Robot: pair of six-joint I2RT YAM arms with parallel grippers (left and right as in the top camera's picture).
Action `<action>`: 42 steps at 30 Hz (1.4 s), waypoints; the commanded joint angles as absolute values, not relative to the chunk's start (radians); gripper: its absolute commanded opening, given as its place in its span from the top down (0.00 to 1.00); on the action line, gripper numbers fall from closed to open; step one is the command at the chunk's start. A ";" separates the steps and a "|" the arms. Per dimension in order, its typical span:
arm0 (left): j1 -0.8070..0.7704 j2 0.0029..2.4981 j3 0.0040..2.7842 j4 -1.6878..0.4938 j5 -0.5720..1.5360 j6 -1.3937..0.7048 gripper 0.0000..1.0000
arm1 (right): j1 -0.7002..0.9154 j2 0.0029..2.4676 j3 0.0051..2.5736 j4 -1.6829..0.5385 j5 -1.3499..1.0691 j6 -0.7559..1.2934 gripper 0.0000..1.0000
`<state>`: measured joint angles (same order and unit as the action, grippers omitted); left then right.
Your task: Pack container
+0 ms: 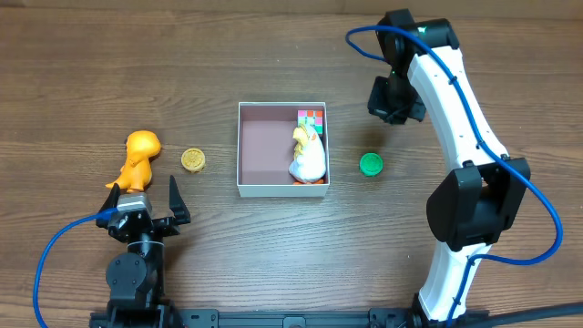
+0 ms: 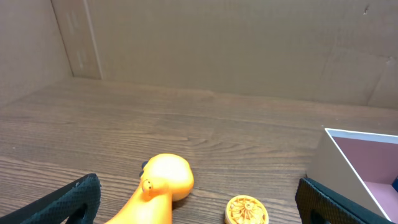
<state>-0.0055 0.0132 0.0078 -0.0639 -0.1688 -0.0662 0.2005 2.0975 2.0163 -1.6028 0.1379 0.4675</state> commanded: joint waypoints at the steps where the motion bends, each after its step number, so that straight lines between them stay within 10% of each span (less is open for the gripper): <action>1: 0.001 0.011 0.005 -0.063 -0.164 -0.041 0.00 | 0.201 2.057 2.044 -1.670 0.157 0.503 0.96; 25: 0.001 0.011 0.005 -0.063 -0.164 -0.041 0.00 | 0.202 1.576 1.649 -1.494 0.104 0.472 0.82; 42: 0.001 0.011 0.005 -0.063 -0.164 -0.041 0.00 | 0.202 1.683 1.394 -1.193 0.058 0.483 0.14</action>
